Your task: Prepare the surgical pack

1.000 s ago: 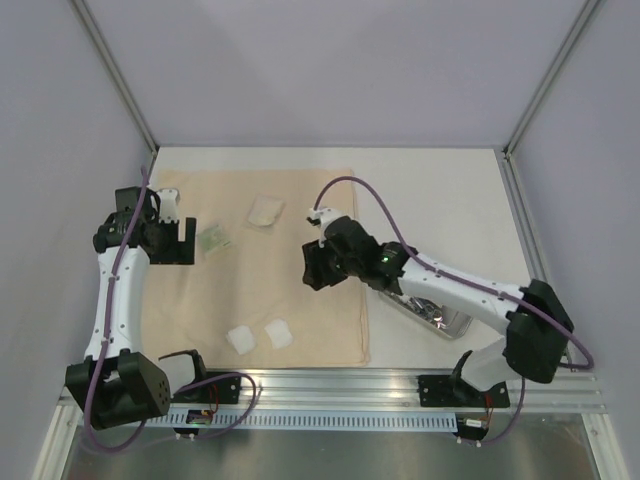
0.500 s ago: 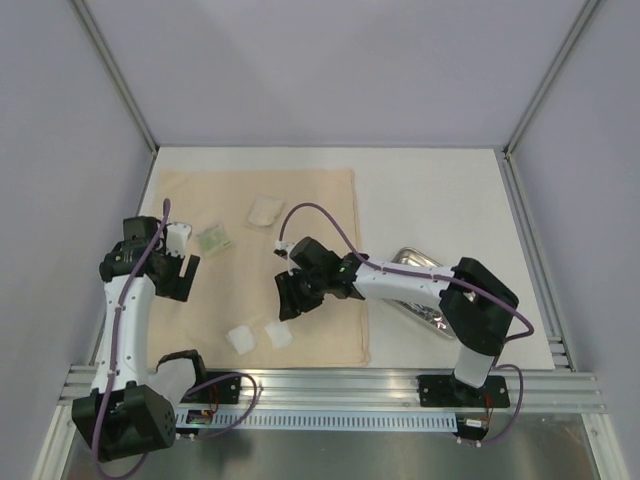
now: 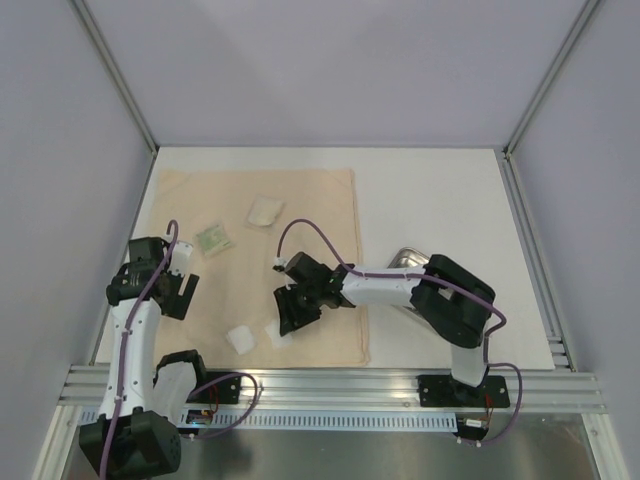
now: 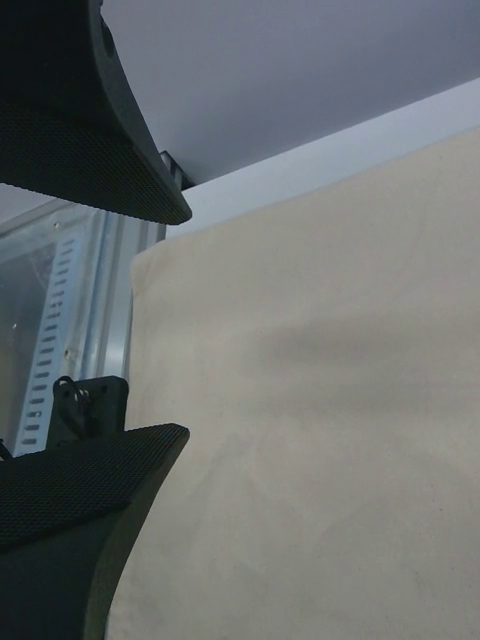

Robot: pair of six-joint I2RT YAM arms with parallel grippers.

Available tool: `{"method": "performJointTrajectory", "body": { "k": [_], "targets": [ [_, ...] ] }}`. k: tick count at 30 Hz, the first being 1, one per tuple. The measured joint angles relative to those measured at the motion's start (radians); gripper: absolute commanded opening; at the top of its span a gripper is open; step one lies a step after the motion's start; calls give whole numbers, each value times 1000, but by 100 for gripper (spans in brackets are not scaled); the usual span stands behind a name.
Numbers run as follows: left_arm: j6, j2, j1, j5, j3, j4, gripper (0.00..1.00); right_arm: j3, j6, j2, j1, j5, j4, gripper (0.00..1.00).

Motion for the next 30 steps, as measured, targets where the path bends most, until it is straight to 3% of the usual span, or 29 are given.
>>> {"method": "performJointTrajectory", "body": {
  "k": [9, 12, 16, 30],
  "targets": [
    [-6, -6, 0, 4, -11, 3, 90, 0, 28, 30, -1, -52, 79, 38],
    [-6, -8, 0, 5, -11, 3, 90, 1, 34, 35, -1, -54, 84, 16],
    [-6, -10, 0, 8, -11, 3, 90, 8, 37, 53, -1, -55, 81, 1],
    [-8, -16, 0, 13, -11, 2, 90, 161, -8, -3, 3, -87, 29, 0]
  ]
}}
